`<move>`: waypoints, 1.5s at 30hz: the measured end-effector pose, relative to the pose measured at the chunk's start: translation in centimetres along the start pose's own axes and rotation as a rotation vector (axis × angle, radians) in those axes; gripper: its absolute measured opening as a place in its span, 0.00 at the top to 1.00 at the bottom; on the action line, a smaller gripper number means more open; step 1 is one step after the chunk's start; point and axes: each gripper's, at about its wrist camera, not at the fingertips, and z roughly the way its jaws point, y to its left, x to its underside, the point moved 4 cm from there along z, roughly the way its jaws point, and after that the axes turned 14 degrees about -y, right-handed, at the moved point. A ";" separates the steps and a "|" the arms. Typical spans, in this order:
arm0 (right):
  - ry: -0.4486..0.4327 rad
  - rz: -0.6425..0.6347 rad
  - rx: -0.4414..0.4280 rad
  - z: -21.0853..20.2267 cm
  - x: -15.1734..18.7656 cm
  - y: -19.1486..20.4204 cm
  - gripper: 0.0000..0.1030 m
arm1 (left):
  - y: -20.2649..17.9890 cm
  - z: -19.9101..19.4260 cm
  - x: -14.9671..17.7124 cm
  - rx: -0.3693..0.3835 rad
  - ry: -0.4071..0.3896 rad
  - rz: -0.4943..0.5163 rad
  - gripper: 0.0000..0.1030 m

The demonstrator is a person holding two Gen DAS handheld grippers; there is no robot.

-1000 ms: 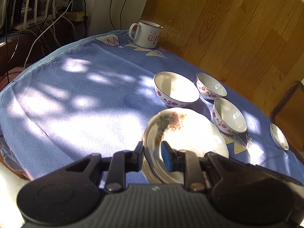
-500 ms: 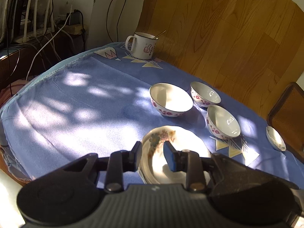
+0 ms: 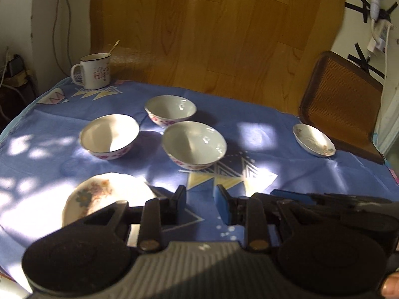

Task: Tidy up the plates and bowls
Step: 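Move both open tools to the white plate near the chair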

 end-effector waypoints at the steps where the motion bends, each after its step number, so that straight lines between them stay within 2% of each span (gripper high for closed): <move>1: 0.002 0.004 0.015 -0.3 -0.2 -1.0 0.69 | -1.1 0.5 0.0 0.015 0.009 0.010 0.75; 7: 0.015 0.019 0.097 -2.2 -1.2 -6.3 0.69 | -6.8 3.8 0.0 0.075 0.049 0.073 0.75; 13: 0.008 0.025 0.158 -3.8 -3.0 -10.7 0.69 | -11.4 7.1 0.1 0.091 0.074 0.135 0.74; 18: -0.004 0.042 0.194 -4.3 -4.7 -13.8 0.69 | -13.8 9.6 -0.3 0.087 0.085 0.163 0.74; 26: -0.018 0.059 0.227 -3.7 -7.1 -17.8 0.69 | -15.4 13.5 -2.0 0.052 0.103 0.165 0.74; 35: 0.009 0.064 0.247 -0.6 -8.9 -20.8 0.69 | -14.7 17.5 -3.9 0.015 0.140 0.096 0.73; 38: 0.006 0.076 0.270 0.4 -9.4 -22.0 0.69 | -14.9 18.7 -4.3 0.022 0.153 0.082 0.69; 45: 0.042 0.127 0.286 2.2 -9.7 -24.1 0.69 | -16.3 21.5 -4.1 0.024 0.186 0.083 0.70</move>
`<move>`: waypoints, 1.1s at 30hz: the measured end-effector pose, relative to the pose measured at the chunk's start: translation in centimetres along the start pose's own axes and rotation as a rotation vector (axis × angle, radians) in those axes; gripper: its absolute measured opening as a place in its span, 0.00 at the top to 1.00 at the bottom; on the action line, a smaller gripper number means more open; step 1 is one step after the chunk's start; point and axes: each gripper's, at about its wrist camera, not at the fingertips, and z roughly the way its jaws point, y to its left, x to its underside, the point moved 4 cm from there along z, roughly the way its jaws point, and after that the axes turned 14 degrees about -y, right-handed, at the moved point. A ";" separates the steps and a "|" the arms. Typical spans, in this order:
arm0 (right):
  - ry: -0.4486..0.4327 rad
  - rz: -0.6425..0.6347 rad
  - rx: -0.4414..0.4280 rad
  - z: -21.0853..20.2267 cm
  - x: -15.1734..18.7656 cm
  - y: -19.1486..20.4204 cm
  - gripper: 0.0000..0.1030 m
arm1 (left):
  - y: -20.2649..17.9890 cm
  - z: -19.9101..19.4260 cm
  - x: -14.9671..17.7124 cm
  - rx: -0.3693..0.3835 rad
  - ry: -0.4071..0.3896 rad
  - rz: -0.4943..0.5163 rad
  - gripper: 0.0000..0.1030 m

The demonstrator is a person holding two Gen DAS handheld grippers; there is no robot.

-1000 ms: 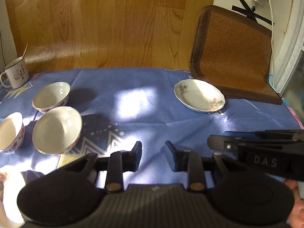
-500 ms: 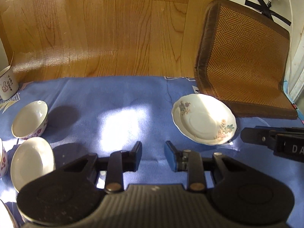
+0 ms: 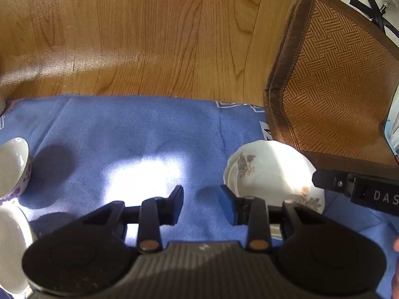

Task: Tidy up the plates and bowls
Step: 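Close the left tool on the plate rim while the right tool grips it, then lift the floral plate with both tools and carry it toward the bowls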

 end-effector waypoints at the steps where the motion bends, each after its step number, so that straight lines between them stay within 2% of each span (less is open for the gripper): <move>1: 0.006 0.005 0.000 0.2 0.0 -0.1 0.69 | -0.1 0.3 0.0 -0.007 0.001 0.003 0.71; 9: 0.035 0.032 0.001 1.4 0.3 -0.8 0.69 | 0.0 1.8 0.1 -0.015 0.028 -0.008 0.72; 15: 0.054 0.053 -0.008 2.2 0.7 -0.9 0.72 | 0.1 2.0 0.0 -0.027 0.004 -0.010 0.73; 17: 0.054 0.054 -0.013 2.4 0.8 -1.0 0.80 | 0.2 2.1 0.0 -0.019 -0.005 -0.007 0.76; 19: 0.052 0.055 -0.022 2.6 0.7 -0.8 0.81 | 0.1 2.2 -0.1 -0.009 -0.011 -0.006 0.80; 23: 0.045 0.031 -0.023 2.6 0.7 -0.5 0.83 | -0.4 2.2 -0.1 0.027 -0.014 -0.010 0.97; 33: 0.029 0.014 -0.022 2.4 0.8 -0.4 0.83 | -0.6 2.0 0.1 0.014 -0.035 0.022 0.97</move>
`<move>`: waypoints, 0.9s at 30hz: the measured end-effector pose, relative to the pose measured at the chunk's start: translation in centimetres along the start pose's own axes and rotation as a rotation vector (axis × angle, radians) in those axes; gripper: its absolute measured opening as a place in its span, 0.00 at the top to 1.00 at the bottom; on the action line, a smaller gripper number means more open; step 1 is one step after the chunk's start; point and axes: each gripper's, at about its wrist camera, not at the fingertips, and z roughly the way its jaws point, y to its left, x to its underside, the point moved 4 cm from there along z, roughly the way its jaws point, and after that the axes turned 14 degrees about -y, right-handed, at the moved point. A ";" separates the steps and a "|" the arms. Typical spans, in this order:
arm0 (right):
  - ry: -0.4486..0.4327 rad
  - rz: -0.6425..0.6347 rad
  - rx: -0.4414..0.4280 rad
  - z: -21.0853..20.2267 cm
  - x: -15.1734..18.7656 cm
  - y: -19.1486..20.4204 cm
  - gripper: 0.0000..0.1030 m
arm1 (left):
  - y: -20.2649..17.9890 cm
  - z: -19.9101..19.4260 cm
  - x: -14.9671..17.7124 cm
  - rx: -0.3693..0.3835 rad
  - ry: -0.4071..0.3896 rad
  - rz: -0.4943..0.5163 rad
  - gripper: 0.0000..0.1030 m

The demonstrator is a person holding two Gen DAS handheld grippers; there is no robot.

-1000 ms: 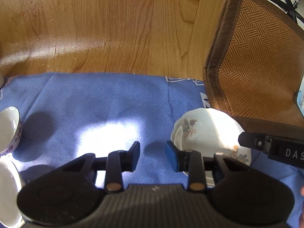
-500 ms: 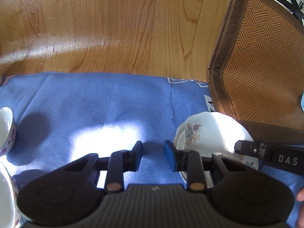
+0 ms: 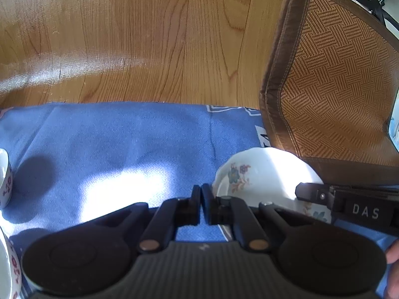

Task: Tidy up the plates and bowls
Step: 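Lift the floral plate with both tools and carry it toward the bowls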

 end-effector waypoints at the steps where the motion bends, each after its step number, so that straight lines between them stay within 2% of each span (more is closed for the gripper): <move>1: -0.003 -0.003 0.002 -0.1 0.0 0.1 0.83 | 0.0 0.0 0.0 0.000 0.000 0.003 0.97; 10: -0.005 -0.002 0.001 -1.3 0.5 0.5 0.85 | 0.4 -1.2 0.7 0.014 0.028 -0.014 0.98; 20: 0.009 0.026 -0.029 -4.0 3.0 1.7 0.84 | 0.6 -4.2 2.6 0.046 0.050 -0.041 0.97; 24: 0.017 0.088 -0.021 -3.8 3.2 1.0 0.82 | 1.7 -3.2 1.7 0.092 0.102 -0.148 0.96; 27: -0.015 0.088 0.007 -3.9 2.9 0.7 0.80 | 2.4 -2.4 1.3 0.118 0.124 -0.198 0.96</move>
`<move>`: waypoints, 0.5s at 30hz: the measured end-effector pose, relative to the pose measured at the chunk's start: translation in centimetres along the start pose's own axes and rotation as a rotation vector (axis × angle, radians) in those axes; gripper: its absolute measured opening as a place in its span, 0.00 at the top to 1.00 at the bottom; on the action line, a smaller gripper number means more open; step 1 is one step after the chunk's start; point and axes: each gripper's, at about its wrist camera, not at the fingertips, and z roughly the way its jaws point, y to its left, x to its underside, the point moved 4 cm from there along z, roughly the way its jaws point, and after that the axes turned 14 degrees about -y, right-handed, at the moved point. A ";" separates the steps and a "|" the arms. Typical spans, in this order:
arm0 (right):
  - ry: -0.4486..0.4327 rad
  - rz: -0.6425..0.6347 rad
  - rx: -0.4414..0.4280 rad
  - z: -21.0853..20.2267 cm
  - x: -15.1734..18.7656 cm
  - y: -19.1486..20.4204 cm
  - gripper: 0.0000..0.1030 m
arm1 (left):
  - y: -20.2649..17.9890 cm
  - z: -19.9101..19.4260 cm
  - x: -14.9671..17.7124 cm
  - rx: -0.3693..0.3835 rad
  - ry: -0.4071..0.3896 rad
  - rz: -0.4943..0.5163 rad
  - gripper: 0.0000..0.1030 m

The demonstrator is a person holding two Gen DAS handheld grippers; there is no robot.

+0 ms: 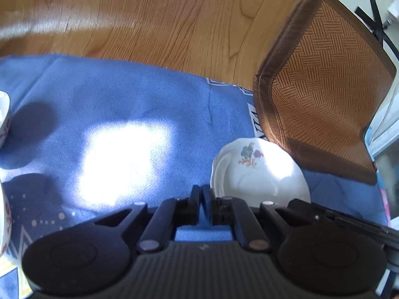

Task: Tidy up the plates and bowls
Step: 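Lift the floral plate with both tools and carry it toward the bowls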

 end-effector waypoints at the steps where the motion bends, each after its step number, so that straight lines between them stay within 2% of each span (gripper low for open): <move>1: -0.005 -0.001 0.001 0.0 -0.1 0.0 0.79 | 0.2 0.1 -0.1 0.010 0.004 -0.019 0.96; 4: 0.010 0.027 -0.010 0.9 0.0 -0.3 0.78 | 0.8 0.5 -0.2 0.033 -0.004 -0.072 0.97; 8: -0.008 0.011 -0.001 0.3 0.3 0.1 0.84 | 0.6 -0.1 0.4 0.025 -0.026 -0.045 0.98; 11: -0.008 0.025 -0.011 -0.1 0.5 -0.1 0.86 | 1.3 -0.6 0.2 0.065 0.001 -0.096 0.96; 13: -0.004 0.044 -0.013 -0.1 0.5 -0.4 0.86 | 2.4 -1.0 -0.3 0.060 0.000 -0.158 0.89; 14: -0.002 0.055 -0.013 0.0 0.5 -0.4 0.86 | 2.8 -1.3 -0.6 0.056 -0.009 -0.176 0.76; 15: -0.001 0.062 -0.013 0.0 0.5 -0.5 0.86 | 3.1 -1.7 -0.9 0.060 -0.020 -0.187 0.70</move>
